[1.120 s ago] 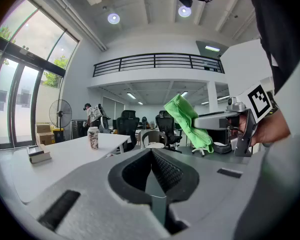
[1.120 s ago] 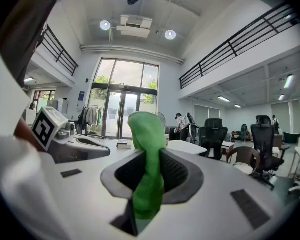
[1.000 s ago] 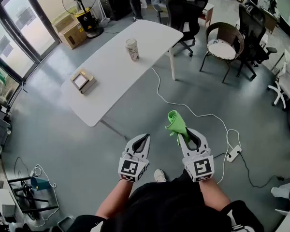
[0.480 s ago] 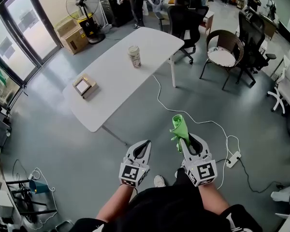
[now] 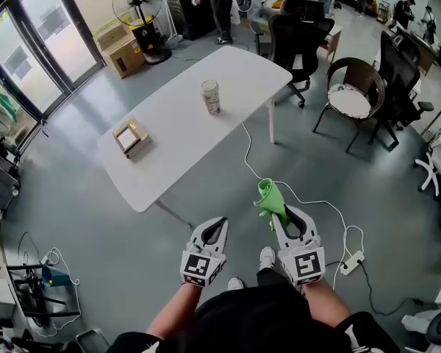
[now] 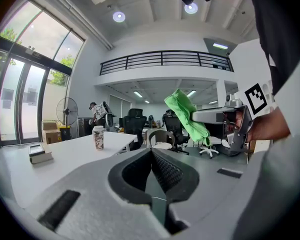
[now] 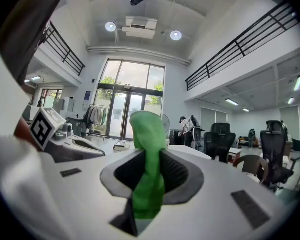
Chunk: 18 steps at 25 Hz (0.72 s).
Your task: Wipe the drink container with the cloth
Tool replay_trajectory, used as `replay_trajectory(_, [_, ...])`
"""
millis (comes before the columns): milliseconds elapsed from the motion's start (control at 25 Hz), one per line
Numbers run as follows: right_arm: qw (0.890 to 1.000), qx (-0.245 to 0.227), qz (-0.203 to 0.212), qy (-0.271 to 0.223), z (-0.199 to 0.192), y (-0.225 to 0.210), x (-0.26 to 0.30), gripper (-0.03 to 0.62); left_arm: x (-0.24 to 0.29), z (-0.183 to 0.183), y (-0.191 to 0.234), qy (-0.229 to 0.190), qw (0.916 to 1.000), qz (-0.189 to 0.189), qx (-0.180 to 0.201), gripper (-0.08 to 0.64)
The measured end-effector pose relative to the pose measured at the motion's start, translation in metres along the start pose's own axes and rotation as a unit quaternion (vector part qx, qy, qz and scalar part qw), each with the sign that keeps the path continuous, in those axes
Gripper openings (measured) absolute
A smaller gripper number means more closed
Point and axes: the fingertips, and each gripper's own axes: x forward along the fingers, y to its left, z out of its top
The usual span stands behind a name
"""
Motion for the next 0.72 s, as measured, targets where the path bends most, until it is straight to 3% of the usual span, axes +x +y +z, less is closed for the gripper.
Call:
replay_trajectory(160, [1.000,-0.021,0.016,-0.002,-0.002,-0.025,0.028,0.095,0.037,0.004,0.013,0.011,0.9998,0.016,0.005,0.014])
replay_trajectory(480, [0.999,-0.006,0.044,-0.003,-0.006,-0.079,0.059,0.097,0.085,0.015,0.018,0.030,0.9985,0.046,0.001,0.014])
replay_trajectory(720, [0.998,0.016,0.065,0.000,-0.016,-0.101,0.070,0.097,0.102,0.016,0.021,0.036,0.9969,0.065,-0.026,0.014])
